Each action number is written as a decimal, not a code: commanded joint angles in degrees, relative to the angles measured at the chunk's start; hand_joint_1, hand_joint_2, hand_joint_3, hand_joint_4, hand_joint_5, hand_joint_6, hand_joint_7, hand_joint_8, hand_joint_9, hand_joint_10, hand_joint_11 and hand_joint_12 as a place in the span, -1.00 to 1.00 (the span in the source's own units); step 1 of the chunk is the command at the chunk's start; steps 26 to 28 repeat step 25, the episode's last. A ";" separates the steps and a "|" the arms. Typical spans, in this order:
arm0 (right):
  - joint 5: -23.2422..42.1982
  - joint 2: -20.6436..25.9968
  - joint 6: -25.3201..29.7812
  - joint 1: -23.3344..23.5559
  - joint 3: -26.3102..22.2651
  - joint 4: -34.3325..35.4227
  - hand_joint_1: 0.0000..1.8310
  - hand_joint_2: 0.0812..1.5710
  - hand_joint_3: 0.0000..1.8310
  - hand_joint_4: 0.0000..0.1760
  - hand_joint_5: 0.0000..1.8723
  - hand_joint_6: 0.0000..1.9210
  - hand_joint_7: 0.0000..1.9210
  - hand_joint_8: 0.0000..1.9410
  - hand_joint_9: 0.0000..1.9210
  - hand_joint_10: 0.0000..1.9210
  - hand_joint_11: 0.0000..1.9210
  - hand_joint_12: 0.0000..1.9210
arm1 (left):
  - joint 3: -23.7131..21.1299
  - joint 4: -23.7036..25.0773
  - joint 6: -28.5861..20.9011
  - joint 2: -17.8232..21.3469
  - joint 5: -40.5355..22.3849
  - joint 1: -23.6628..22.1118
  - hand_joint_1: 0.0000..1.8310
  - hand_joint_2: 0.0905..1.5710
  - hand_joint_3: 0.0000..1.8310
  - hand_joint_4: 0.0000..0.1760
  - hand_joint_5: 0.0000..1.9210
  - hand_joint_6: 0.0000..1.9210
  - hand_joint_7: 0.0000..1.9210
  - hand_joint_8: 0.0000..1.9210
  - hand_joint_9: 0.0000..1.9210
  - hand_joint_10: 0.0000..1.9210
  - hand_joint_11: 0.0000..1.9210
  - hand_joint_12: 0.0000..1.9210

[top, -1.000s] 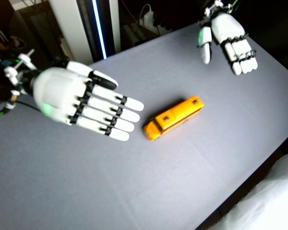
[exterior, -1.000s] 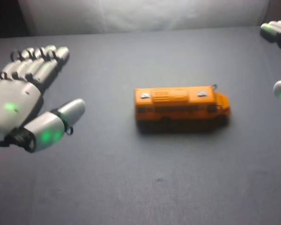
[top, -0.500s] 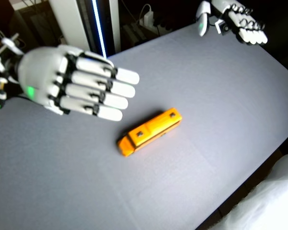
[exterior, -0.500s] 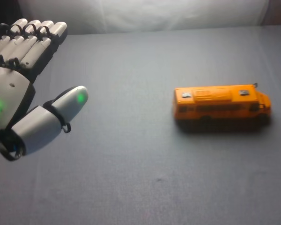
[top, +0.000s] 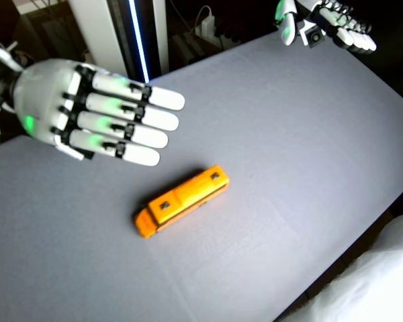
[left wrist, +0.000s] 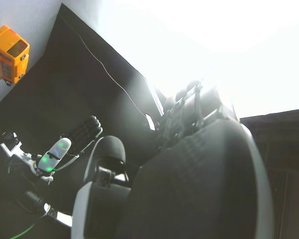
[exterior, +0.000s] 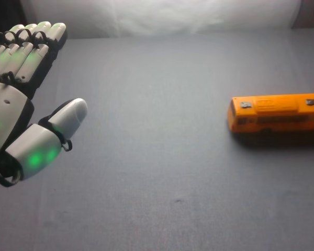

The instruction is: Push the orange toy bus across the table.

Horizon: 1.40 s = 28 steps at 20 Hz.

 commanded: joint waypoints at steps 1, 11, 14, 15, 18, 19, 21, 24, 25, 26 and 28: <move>7.80 0.19 0.06 0.44 -0.15 0.33 -0.20 0.80 -1.00 -1.00 -0.79 -1.00 -0.83 -1.00 -0.89 -0.99 -0.92 -0.97 | -0.31 2.18 0.00 0.16 -8.21 -0.21 -1.00 0.84 -0.99 -1.00 -0.98 -0.99 -1.00 -1.00 -1.00 -1.00 -1.00 -1.00; 8.00 0.23 0.06 0.19 -0.46 0.78 -0.25 0.82 -0.99 -1.00 -0.83 -1.00 -0.90 -1.00 -0.96 -1.00 -0.96 -0.98 | -0.72 1.27 0.03 0.28 -9.68 0.64 -1.00 0.90 -0.99 -1.00 -0.96 -1.00 -0.99 -1.00 -1.00 -1.00 -1.00 -1.00; 8.45 0.34 0.06 0.19 -0.52 0.83 -0.25 0.81 -1.00 -1.00 -0.85 -1.00 -0.95 -1.00 -1.00 -1.00 -1.00 -1.00 | -0.85 1.27 0.02 0.43 -10.20 0.75 -1.00 0.84 -1.00 -1.00 -0.98 -1.00 -1.00 -1.00 -1.00 -1.00 -1.00 -1.00; 8.61 0.34 0.06 0.19 -0.51 0.83 -0.25 0.81 -1.00 -1.00 -0.87 -1.00 -0.96 -1.00 -1.00 -1.00 -1.00 -1.00 | -0.85 1.26 0.02 0.38 -10.36 0.76 -1.00 0.85 -1.00 -1.00 -0.99 -1.00 -1.00 -1.00 -1.00 -1.00 -1.00 -1.00; 9.50 0.36 0.06 0.19 -0.58 1.16 -0.21 0.81 -1.00 -1.00 -0.85 -1.00 -0.94 -0.99 -0.98 -0.99 -0.99 -0.99 | -0.88 0.98 -0.11 0.43 -10.53 0.79 -1.00 0.87 -1.00 -1.00 -0.97 -0.99 -1.00 -1.00 -1.00 -1.00 -1.00 -1.00; 10.78 0.50 0.06 -0.39 -0.75 1.87 -0.21 0.81 -1.00 -1.00 -0.85 -1.00 -0.93 -0.99 -0.98 -1.00 -0.99 -0.99 | -0.82 0.88 -0.43 0.53 -10.55 0.81 -1.00 0.88 -1.00 -1.00 -0.97 -0.99 -1.00 -1.00 -1.00 -1.00 -1.00 -1.00; 10.78 1.03 0.00 -0.39 -1.62 2.02 -0.32 0.83 -1.00 -1.00 -0.85 -1.00 -0.89 -0.99 -0.91 -0.98 -0.93 -0.96 | -0.70 0.97 -0.82 0.60 -10.56 0.79 -1.00 0.85 -1.00 -1.00 -0.96 -0.99 -1.00 -1.00 -1.00 -1.00 -1.00 -1.00; 10.78 0.94 -0.02 -0.38 -1.69 0.54 -0.34 0.81 -1.00 -1.00 -0.88 -1.00 -0.94 -1.00 -0.96 -1.00 -1.00 -0.84 | 0.46 1.70 -2.45 -0.64 -10.56 -0.35 -0.80 0.99 -0.94 -1.00 -0.94 -1.00 -1.00 -1.00 -1.00 -1.00 -1.00 -1.00; 10.79 0.94 -0.02 -0.31 -1.61 0.20 -0.34 0.81 -1.00 -1.00 -0.88 -1.00 -0.94 -1.00 -0.96 -1.00 -1.00 -0.84 | 0.71 1.73 -2.83 -0.84 -10.56 -0.62 -0.80 0.99 -0.94 -1.00 -0.94 -1.00 -1.00 -1.00 -1.00 -1.00 -1.00 -1.00; 10.79 0.94 -0.02 -0.31 -1.61 0.20 -0.34 0.81 -1.00 -1.00 -0.88 -1.00 -0.94 -1.00 -0.96 -1.00 -1.00 -0.84 | 0.71 1.73 -2.83 -0.84 -10.56 -0.62 -0.80 0.99 -0.94 -1.00 -0.94 -1.00 -1.00 -1.00 -1.00 -1.00 -1.00 -1.00; 10.79 0.94 -0.02 -0.31 -1.61 0.20 -0.34 0.81 -1.00 -1.00 -0.88 -1.00 -0.94 -1.00 -0.96 -1.00 -1.00 -0.84 | 0.71 1.73 -2.83 -0.84 -10.56 -0.62 -0.80 0.99 -0.94 -1.00 -0.94 -1.00 -1.00 -1.00 -1.00 -1.00 -1.00 -1.00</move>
